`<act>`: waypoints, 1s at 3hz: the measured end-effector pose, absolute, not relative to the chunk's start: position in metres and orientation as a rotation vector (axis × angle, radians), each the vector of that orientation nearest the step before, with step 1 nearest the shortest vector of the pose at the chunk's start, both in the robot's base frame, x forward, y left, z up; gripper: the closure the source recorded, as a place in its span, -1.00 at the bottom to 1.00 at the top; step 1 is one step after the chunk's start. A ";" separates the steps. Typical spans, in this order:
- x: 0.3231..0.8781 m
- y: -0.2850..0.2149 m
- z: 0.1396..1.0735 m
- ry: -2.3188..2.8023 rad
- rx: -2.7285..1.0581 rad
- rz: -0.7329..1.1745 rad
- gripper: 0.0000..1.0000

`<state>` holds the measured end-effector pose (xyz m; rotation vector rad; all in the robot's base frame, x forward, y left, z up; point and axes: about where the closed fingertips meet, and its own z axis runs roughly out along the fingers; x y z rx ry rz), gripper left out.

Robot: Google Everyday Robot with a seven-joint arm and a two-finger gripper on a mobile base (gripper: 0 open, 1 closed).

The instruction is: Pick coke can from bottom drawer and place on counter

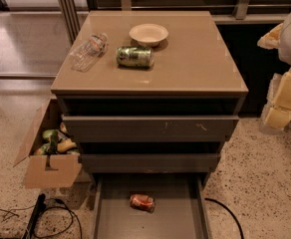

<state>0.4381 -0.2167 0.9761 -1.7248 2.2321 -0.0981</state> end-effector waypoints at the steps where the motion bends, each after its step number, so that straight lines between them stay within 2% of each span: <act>1: 0.438 -0.217 0.976 2.232 -1.725 -0.098 -1.00; 2: 0.437 -0.217 0.976 2.200 -1.723 -0.102 -1.00; 3: 0.433 -0.209 0.945 2.151 -1.749 -0.023 -1.00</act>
Offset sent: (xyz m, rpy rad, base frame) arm -0.0040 -0.0018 -0.0066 0.0283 -0.0382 0.0339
